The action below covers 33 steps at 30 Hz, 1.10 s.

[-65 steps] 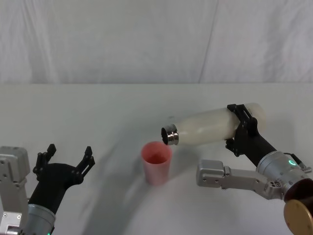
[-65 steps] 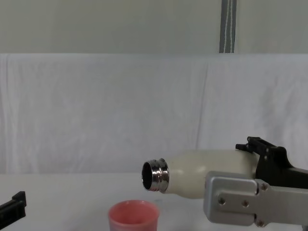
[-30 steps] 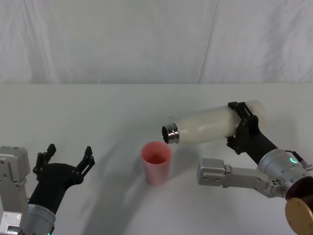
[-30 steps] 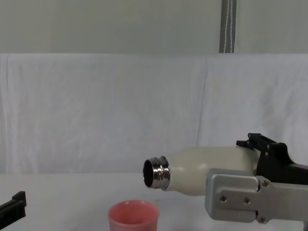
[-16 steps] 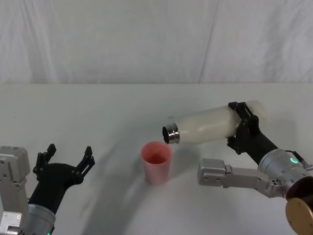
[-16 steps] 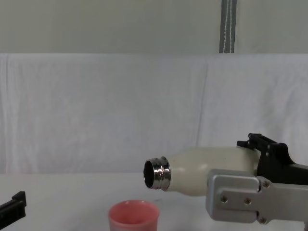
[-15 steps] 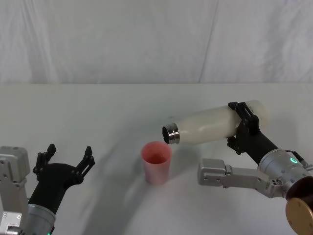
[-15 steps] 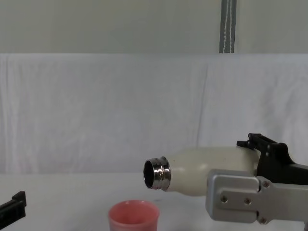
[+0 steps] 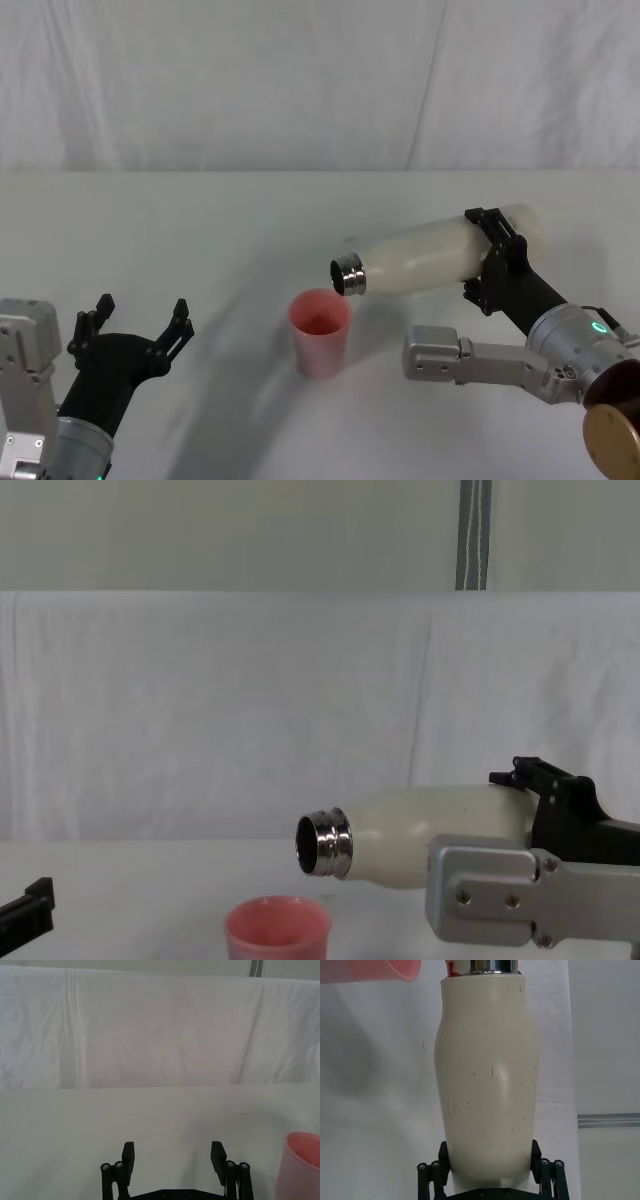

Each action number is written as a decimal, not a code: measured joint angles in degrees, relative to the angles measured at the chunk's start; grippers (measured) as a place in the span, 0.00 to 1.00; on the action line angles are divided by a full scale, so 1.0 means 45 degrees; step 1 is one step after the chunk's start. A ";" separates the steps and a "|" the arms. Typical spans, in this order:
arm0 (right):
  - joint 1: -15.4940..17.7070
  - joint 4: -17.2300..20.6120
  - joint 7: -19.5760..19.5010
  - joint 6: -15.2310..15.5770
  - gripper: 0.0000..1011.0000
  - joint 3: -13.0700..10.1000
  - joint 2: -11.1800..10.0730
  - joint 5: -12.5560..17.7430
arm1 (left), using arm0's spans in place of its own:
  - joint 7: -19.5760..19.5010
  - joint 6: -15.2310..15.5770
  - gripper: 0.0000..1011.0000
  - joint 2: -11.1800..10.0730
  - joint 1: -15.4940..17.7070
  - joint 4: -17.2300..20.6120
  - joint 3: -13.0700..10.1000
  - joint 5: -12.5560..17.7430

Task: Grasp the thermos with one hand and pour water into the cup lid.

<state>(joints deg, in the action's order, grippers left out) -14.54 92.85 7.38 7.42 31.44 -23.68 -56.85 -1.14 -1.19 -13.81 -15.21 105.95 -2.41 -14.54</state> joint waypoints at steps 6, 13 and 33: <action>-0.0012 0.0004 0.0011 -0.0008 0.94 0.0023 -0.0006 -0.0007 | 0.0000 0.0000 0.99 0.0000 0.0000 0.0000 0.0000 0.0000; -0.0009 0.0004 0.0008 -0.0011 0.94 0.0040 0.0001 -0.0017 | 0.0000 0.0000 0.99 0.0000 0.0000 0.0000 0.0000 0.0000; 0.0020 0.0020 0.0000 0.0006 0.94 0.0048 -0.0004 -0.0048 | 0.0000 0.0000 0.99 0.0000 0.0000 0.0000 0.0000 0.0000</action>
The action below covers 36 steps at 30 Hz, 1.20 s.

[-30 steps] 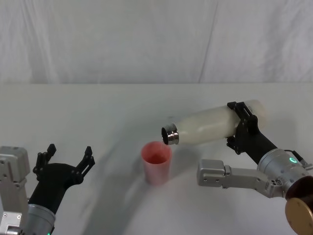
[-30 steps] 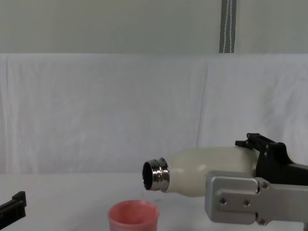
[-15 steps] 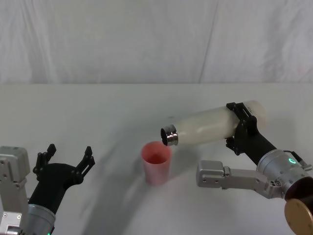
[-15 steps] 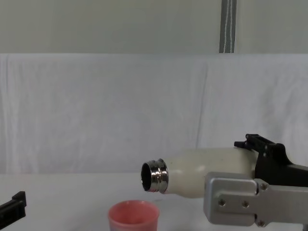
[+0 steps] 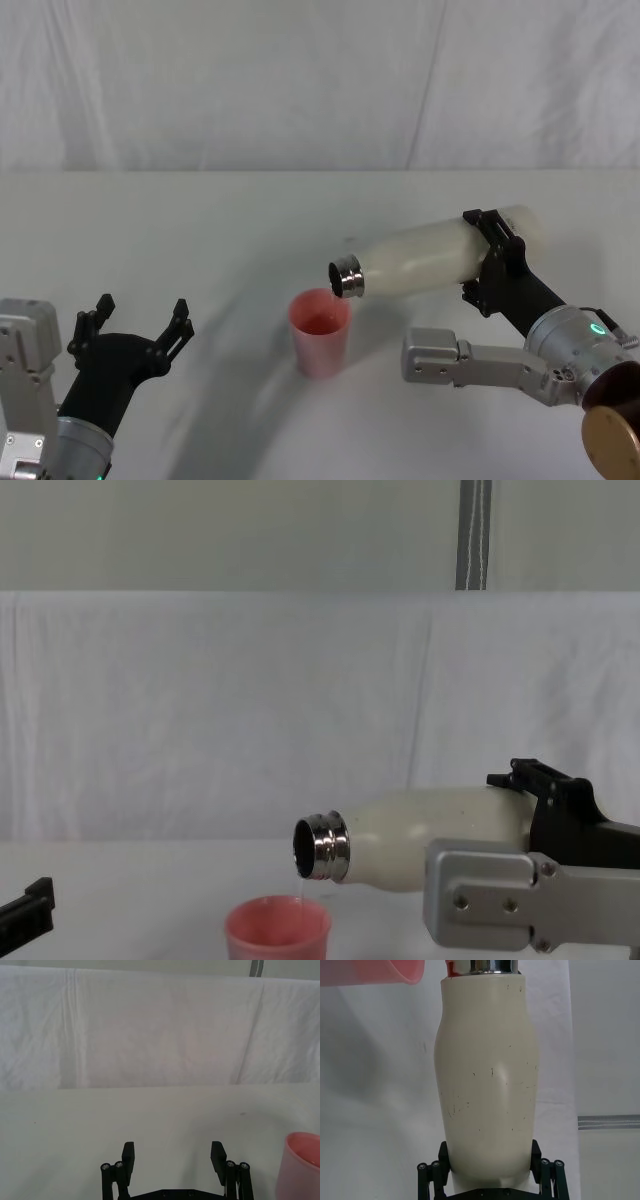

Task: Grasp the thermos with one hand and pour water into the cup lid.

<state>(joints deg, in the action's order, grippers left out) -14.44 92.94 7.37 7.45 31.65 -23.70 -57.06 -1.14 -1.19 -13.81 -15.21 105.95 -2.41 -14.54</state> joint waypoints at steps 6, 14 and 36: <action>-0.0005 0.0001 0.0000 0.0005 0.94 0.0010 -0.0008 -0.0031 | 0.0000 0.0000 0.99 0.0000 0.0000 0.0000 0.0000 0.0000; -0.0005 0.0001 0.0000 0.0009 0.94 0.0016 -0.0012 -0.0036 | 0.0000 0.0000 0.99 0.0001 0.0000 0.0000 0.0000 0.0000; -0.0075 -0.0008 0.0023 0.0007 0.94 0.0052 -0.0015 -0.0058 | 0.0000 0.0000 0.99 0.0000 0.0000 0.0000 0.0001 0.0000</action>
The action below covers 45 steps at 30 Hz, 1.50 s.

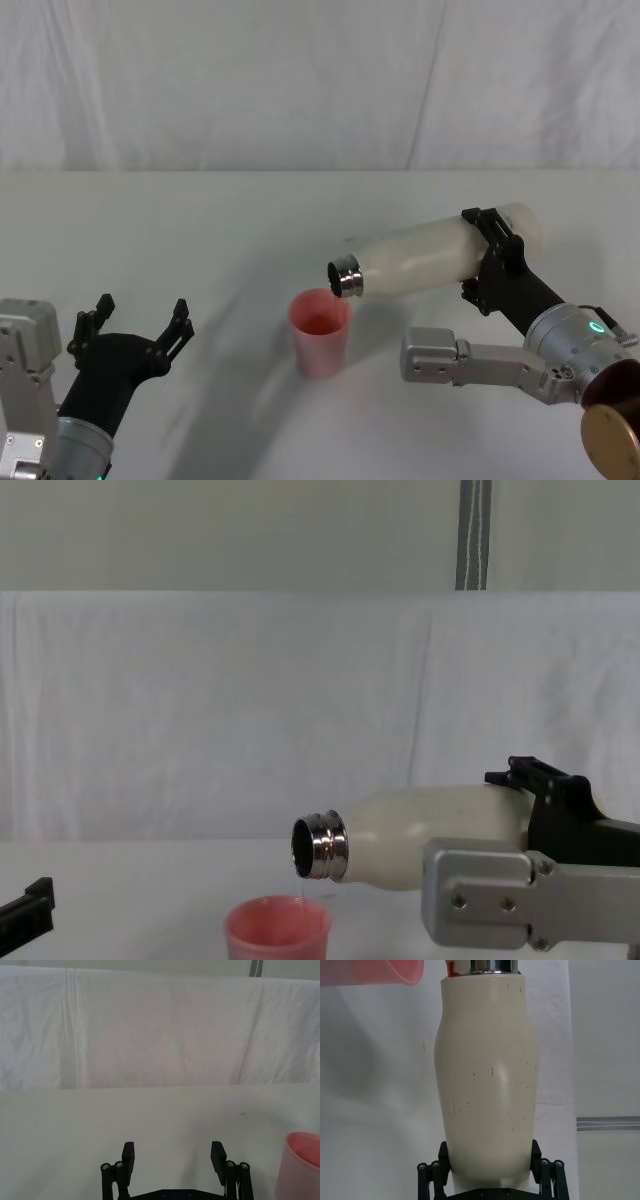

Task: Grasp the thermos with one hand and pour water into the cup lid.

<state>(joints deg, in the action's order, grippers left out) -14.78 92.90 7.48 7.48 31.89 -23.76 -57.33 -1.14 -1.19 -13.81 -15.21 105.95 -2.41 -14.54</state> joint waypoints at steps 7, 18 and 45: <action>-0.0033 -0.0020 0.0017 -0.0001 0.94 0.0013 0.0004 -0.0003 | 0.0000 0.0000 0.99 0.0001 0.0000 0.0000 0.0000 0.0000; -0.0060 -0.0031 0.0044 -0.0005 0.94 0.0016 0.0006 0.0000 | 0.0000 0.0001 0.99 0.0000 0.0000 0.0000 -0.0001 0.0000; -0.0035 -0.0042 0.0060 -0.0011 0.94 0.0011 0.0006 0.0048 | 0.0000 0.0000 0.99 0.0000 0.0000 0.0000 -0.0001 0.0000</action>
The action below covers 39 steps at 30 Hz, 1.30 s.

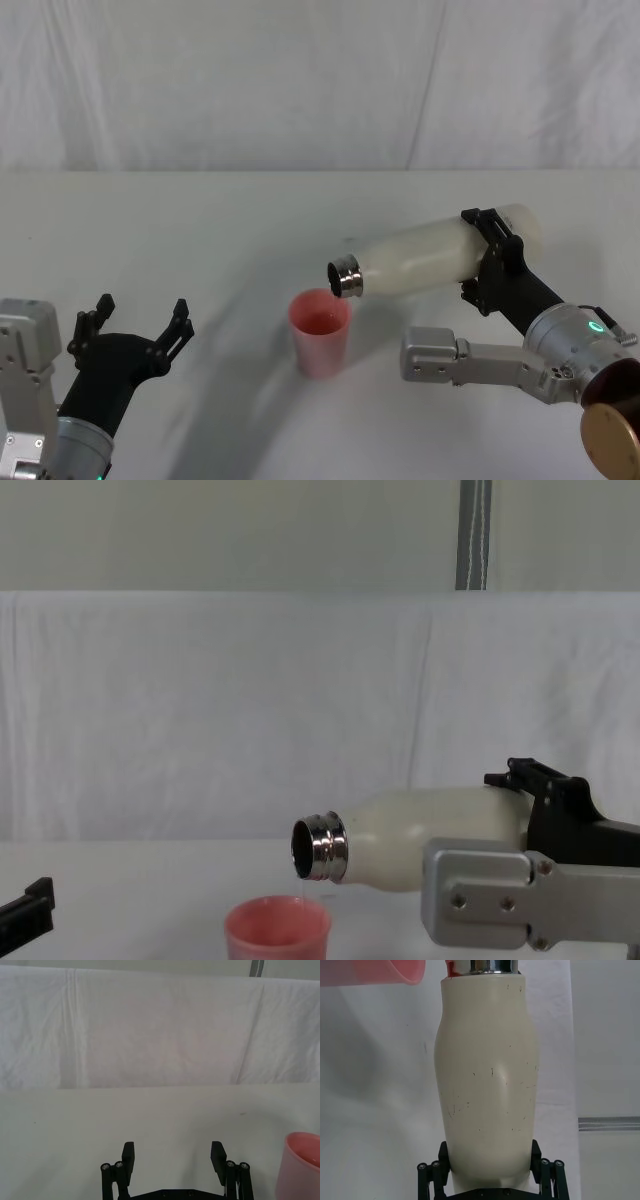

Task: Grasp the thermos with one hand and pour water into the cup lid.

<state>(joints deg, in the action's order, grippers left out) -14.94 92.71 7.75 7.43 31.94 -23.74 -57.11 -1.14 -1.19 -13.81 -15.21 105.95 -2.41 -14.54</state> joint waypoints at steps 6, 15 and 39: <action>0.0017 0.0010 -0.0016 0.0005 0.94 -0.0002 -0.0003 0.0000 | 0.0000 0.0000 0.99 0.0000 0.0000 0.0000 0.0000 0.0001; 0.0030 0.0016 -0.0047 0.0015 0.94 -0.0005 -0.0001 -0.0012 | 0.0000 0.0001 0.99 0.0000 0.0000 0.0000 0.0000 0.0000; 0.0026 0.0030 -0.0067 -0.0012 0.94 -0.0005 -0.0044 -0.0054 | 0.0000 0.0000 0.99 0.0000 0.0000 0.0000 0.0000 0.0000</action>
<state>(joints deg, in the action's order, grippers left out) -14.83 92.84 7.45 7.37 31.92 -23.93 -57.35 -1.14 -1.19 -13.81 -15.21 105.95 -2.41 -14.54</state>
